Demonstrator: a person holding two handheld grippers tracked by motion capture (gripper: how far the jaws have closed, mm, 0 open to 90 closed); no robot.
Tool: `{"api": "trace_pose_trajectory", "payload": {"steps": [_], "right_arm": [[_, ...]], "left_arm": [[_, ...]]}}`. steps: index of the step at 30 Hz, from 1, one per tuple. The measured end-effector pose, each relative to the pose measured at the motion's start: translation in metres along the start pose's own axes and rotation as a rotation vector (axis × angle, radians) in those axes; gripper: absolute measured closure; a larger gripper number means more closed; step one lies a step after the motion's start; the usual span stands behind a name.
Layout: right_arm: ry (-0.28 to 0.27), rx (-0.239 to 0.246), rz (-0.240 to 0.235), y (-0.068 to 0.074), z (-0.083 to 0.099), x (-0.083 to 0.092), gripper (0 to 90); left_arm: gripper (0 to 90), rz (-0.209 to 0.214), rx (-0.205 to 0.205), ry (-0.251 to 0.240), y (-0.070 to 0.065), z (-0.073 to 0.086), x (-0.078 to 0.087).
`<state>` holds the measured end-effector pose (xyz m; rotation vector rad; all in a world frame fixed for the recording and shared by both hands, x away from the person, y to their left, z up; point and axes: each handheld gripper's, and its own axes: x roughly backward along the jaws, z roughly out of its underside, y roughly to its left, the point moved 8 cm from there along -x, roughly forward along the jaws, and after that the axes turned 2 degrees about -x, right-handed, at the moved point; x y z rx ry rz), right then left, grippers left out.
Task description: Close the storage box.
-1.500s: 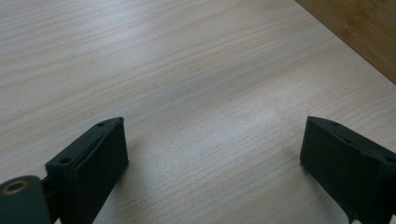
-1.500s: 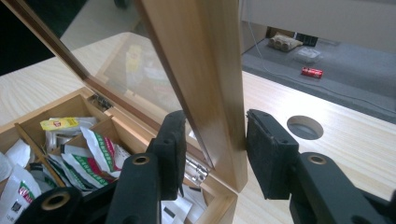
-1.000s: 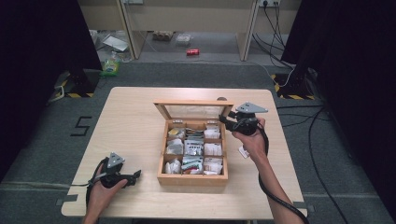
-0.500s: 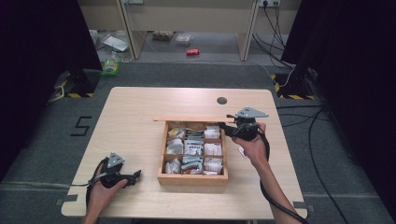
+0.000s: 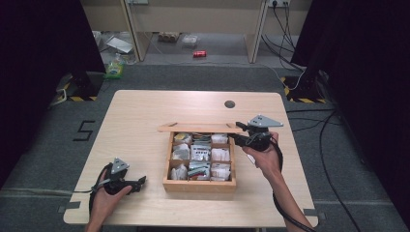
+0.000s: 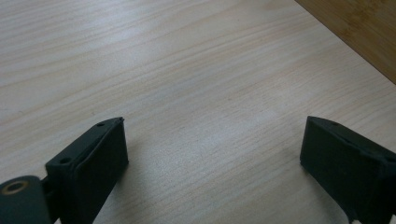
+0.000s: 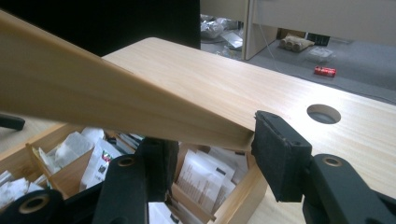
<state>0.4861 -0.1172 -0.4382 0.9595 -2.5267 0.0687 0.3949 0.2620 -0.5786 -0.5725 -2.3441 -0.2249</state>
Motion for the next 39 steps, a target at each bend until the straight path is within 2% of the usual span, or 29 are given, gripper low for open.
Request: {"api": "trace_pose_trajectory", "payload": {"steps": [19,33,39], "right_arm": [[0.028,-0.026,-0.020,0.007,0.022,0.014,50.9],[0.046,-0.042,-0.016,0.014,0.041,0.017,51.7],[0.037,-0.055,-0.027,0.015,0.045,0.019,51.8]], "left_arm": [[6.9,0.000,0.001,0.000,0.000,0.000,0.000],[6.9,-0.001,0.001,-0.001,0.000,0.000,0.000],[6.9,-0.001,0.001,-0.002,0.000,0.000,0.000]]}}
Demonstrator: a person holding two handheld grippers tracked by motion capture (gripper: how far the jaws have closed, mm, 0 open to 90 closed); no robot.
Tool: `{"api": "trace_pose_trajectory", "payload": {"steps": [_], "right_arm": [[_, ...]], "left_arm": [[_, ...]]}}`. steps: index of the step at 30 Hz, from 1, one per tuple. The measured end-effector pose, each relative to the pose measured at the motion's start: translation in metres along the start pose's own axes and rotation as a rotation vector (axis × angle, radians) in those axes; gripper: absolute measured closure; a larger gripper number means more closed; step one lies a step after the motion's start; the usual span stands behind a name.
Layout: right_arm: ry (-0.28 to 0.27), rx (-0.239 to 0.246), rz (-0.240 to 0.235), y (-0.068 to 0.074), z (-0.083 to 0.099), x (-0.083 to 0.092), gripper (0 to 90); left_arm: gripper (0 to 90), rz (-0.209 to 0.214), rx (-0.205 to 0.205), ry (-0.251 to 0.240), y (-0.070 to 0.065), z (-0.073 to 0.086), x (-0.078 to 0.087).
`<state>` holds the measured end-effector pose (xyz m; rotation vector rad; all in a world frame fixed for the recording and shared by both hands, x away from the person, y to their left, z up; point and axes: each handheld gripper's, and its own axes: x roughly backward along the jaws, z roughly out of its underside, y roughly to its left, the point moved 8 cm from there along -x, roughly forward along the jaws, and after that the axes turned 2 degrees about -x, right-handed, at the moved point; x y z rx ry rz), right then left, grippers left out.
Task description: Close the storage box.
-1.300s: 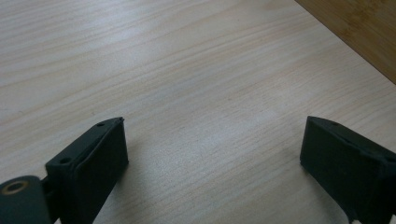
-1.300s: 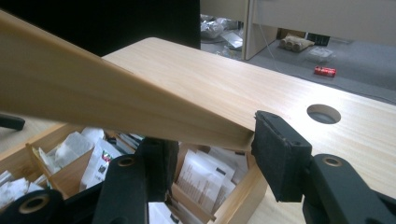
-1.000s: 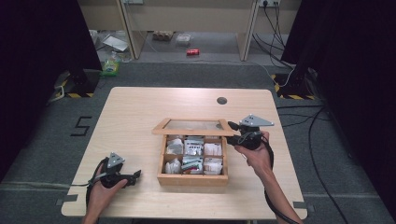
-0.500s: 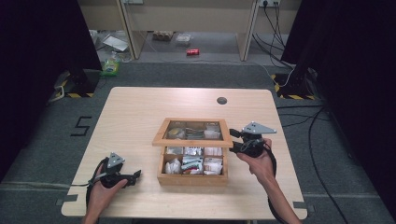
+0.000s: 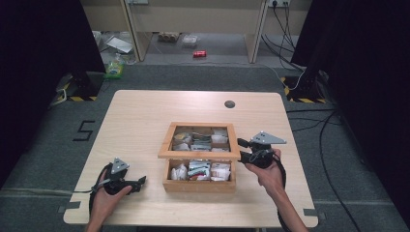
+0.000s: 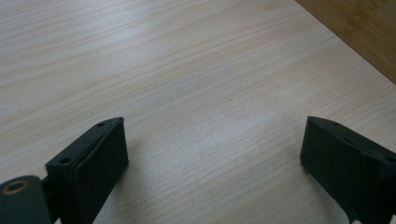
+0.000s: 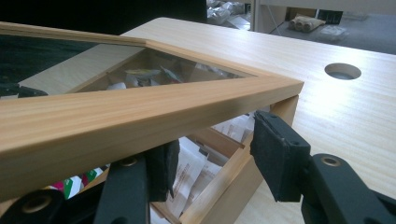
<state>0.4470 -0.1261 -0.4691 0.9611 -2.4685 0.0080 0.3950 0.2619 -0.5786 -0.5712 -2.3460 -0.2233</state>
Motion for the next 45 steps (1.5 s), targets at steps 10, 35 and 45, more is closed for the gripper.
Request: {"api": "trace_pose_trajectory", "payload": {"steps": [10,35,45], "right_arm": [[0.009,-0.003,-0.007,0.001,0.008,0.002,51.8],[0.043,-0.009,0.014,0.001,0.029,0.006,51.3],[0.058,-0.064,-0.007,-0.004,0.046,0.008,52.6]], "left_arm": [[6.9,0.000,0.000,0.000,0.000,0.000,0.000],[6.9,0.000,-0.001,0.000,0.000,0.000,0.000],[6.9,0.000,-0.001,0.000,0.000,0.000,0.000]]}}
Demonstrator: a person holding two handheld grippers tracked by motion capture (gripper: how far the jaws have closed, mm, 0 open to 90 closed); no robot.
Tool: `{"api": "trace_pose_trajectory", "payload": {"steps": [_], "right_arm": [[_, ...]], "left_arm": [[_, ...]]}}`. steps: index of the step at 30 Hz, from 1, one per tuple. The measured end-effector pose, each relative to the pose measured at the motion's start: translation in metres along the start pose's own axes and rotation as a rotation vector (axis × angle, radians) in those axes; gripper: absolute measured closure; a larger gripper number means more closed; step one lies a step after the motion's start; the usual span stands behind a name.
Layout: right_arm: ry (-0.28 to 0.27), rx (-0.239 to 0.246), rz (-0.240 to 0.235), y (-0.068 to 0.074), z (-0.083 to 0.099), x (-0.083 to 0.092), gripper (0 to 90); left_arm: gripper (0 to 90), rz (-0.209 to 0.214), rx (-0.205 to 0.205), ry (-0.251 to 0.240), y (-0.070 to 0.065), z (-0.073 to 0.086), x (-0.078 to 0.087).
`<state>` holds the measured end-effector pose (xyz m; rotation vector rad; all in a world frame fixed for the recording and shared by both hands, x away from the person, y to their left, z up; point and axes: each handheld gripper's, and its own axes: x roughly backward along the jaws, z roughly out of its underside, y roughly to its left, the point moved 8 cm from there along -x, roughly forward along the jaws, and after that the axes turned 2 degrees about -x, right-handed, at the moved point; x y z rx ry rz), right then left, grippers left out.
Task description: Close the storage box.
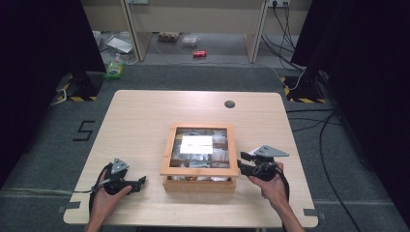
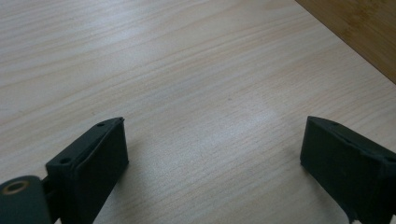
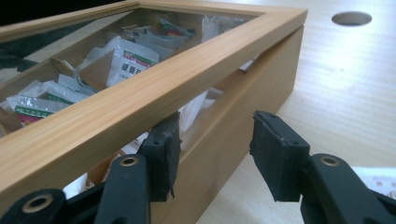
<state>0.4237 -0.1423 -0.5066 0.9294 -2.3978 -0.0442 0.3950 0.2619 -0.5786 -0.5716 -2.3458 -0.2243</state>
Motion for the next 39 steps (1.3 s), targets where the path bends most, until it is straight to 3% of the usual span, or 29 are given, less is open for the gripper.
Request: {"api": "trace_pose_trajectory", "payload": {"steps": [8,12,14,15,17,30,39], "right_arm": [[0.000,0.005,0.006,-0.002,0.000,0.002,53.6],[0.023,0.005,0.038,-0.008,0.005,0.000,54.0],[-0.003,-0.062,-0.002,-0.010,0.006,0.001,52.7],[-0.012,-0.066,-0.005,-0.011,0.004,0.002,52.5],[-0.017,-0.037,0.028,-0.014,-0.001,0.007,52.0],[0.003,-0.061,0.059,-0.021,0.002,0.010,47.9],[0.022,-0.087,0.095,-0.027,0.004,0.013,37.2]], "left_arm": [[6.9,0.000,0.000,0.000,0.000,0.000,0.000],[6.9,0.000,0.000,0.000,0.000,0.000,0.000],[6.7,0.001,-0.001,0.001,0.000,0.000,0.000],[6.5,0.001,-0.001,0.001,0.000,0.000,0.000],[6.6,0.001,-0.001,0.001,0.000,0.000,0.000],[6.5,0.001,-0.002,0.001,0.000,0.000,0.000],[6.5,0.001,-0.001,0.001,0.000,0.000,0.000]]}}
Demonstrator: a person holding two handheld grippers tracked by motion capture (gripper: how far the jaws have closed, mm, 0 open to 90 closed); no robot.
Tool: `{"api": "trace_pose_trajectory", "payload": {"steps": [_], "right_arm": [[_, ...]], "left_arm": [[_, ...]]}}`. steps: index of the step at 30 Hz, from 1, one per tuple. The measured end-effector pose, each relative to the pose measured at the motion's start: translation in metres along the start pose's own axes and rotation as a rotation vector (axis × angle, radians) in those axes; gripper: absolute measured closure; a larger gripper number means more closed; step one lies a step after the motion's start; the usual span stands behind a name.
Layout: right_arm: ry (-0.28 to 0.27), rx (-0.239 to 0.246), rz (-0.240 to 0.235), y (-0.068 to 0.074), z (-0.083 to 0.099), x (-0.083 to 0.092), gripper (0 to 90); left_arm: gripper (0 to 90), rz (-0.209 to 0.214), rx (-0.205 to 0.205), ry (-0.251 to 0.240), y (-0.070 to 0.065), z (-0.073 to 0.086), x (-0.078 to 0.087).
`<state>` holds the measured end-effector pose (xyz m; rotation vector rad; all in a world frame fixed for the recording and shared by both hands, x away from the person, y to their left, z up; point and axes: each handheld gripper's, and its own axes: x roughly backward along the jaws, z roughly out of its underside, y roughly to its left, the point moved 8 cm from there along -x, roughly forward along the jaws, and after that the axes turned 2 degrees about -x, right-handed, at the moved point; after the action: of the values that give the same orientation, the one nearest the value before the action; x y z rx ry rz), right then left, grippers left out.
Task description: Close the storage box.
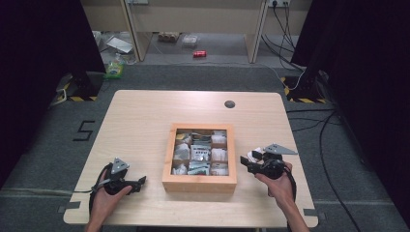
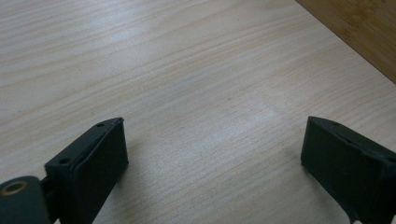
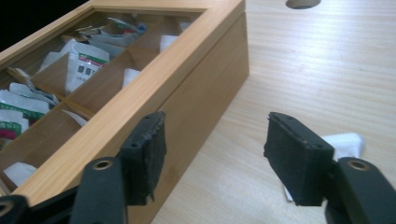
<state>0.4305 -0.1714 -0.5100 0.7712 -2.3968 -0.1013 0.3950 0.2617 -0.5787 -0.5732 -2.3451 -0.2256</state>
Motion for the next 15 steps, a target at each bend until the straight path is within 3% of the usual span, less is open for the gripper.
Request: {"api": "trace_pose_trajectory", "payload": {"steps": [10,15], "right_arm": [[0.015,-0.033,0.027,-0.015,0.016,0.013,33.4],[0.022,-0.036,0.020,-0.011,0.016,0.013,31.7]], "left_arm": [[6.6,0.000,0.000,0.000,0.000,0.000,0.000],[6.6,0.001,-0.001,0.000,0.000,0.000,0.000]]}}
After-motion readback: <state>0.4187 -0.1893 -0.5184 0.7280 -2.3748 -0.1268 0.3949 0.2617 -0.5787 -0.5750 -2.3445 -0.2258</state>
